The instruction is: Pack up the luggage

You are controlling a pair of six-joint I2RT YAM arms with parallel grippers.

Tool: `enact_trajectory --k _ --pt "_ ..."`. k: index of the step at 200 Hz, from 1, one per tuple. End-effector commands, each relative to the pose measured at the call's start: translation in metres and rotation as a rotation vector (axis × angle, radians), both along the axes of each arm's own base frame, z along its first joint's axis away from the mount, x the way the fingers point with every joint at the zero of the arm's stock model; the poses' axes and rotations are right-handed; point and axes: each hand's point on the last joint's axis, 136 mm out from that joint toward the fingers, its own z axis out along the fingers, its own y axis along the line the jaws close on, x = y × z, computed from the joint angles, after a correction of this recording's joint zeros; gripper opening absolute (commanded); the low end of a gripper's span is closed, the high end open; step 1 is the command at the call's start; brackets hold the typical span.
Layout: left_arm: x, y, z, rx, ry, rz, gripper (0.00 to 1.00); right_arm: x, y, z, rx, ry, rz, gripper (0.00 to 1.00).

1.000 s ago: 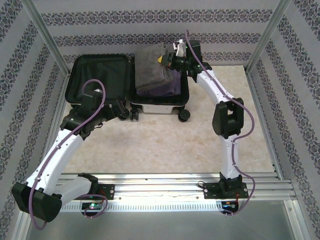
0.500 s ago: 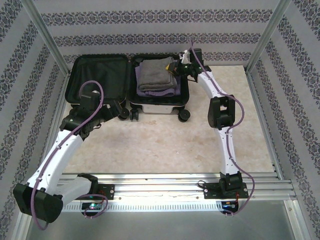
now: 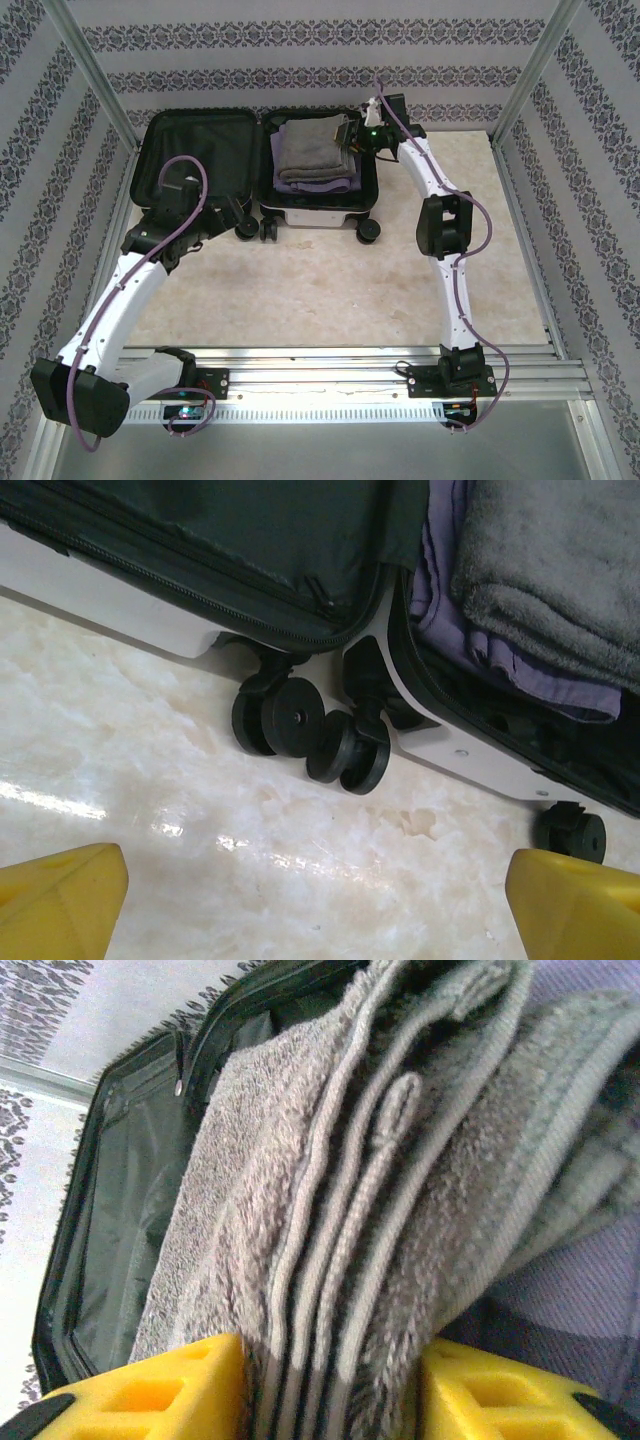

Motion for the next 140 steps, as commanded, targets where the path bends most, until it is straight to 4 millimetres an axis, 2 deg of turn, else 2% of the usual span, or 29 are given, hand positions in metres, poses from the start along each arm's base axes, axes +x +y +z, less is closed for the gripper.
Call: enact_trajectory --k 1,34,49,79,101,121,140 --pt "0.011 0.005 0.02 0.02 -0.049 -0.012 0.97 -0.008 -0.012 0.063 -0.022 -0.134 -0.003 0.49" --pt "0.021 0.003 0.032 0.036 -0.069 -0.039 0.97 -0.019 -0.021 0.086 -0.03 -0.182 -0.018 0.53" --pt "0.025 0.01 0.034 0.066 -0.068 -0.026 0.97 -0.026 -0.023 0.093 -0.037 -0.198 -0.018 0.54" --pt "0.041 0.039 0.038 0.139 -0.04 0.054 0.97 -0.038 -0.027 0.104 -0.054 -0.219 -0.022 0.55" --pt "0.064 0.05 0.041 0.142 -0.075 0.046 0.96 -0.053 -0.035 0.107 -0.081 -0.231 -0.032 0.55" --pt "0.084 0.064 0.043 0.133 -0.111 0.068 0.95 -0.071 -0.045 0.102 -0.1 -0.238 -0.056 0.57" --pt "0.098 0.091 0.042 0.183 -0.095 0.124 0.95 -0.092 -0.05 0.094 -0.094 -0.227 -0.06 0.58"
